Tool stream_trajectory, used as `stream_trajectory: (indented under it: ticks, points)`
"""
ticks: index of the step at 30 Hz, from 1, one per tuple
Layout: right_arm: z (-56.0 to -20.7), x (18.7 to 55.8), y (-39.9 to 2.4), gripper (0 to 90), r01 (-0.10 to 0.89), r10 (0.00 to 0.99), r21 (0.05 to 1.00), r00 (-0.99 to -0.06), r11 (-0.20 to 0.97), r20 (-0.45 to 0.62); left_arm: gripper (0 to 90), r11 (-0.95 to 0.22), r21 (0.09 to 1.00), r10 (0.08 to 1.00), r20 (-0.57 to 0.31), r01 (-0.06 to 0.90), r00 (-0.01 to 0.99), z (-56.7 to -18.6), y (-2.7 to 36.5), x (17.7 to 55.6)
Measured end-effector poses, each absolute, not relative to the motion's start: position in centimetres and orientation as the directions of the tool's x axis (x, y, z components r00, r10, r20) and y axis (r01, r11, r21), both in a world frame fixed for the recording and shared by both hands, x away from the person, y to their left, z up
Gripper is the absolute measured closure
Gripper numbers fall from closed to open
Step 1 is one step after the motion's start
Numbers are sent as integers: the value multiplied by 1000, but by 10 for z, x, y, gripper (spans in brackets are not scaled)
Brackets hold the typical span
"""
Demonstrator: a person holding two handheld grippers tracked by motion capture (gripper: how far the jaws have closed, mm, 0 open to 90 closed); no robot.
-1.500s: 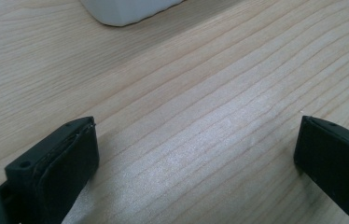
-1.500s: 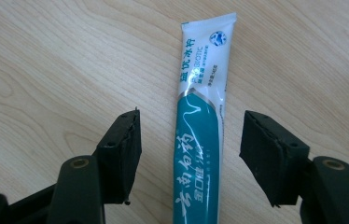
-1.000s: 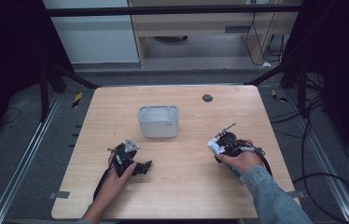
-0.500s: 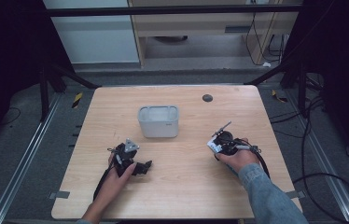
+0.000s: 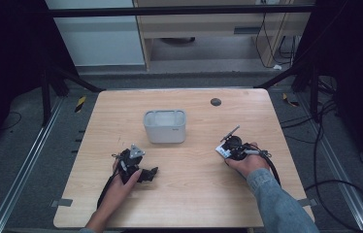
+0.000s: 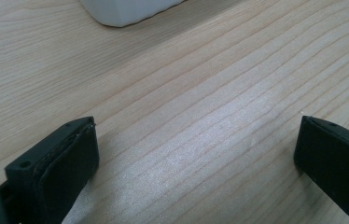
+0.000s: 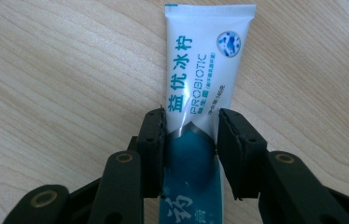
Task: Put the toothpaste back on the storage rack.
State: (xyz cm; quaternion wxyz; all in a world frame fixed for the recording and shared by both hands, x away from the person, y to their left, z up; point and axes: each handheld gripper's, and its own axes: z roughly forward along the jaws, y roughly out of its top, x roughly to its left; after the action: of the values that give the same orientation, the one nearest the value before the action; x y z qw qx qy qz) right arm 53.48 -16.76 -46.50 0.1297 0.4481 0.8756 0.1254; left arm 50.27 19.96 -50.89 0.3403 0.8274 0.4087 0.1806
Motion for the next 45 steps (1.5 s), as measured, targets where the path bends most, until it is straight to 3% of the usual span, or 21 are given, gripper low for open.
stream_trajectory:
  ticks: [26,37,45]
  points:
    - [-465,539,-163,700,750,810,309,-565,584,-158,0,-433,711,799,19,554,600,-509,199,503]
    - [-464,541,-172,772,759,831,348,-537,550,-142,0,-433,711,799,19,554,600,-509,199,503]
    - [-452,539,-180,798,757,850,423,-522,497,-64,0,-434,711,799,19,554,601,-509,199,503]
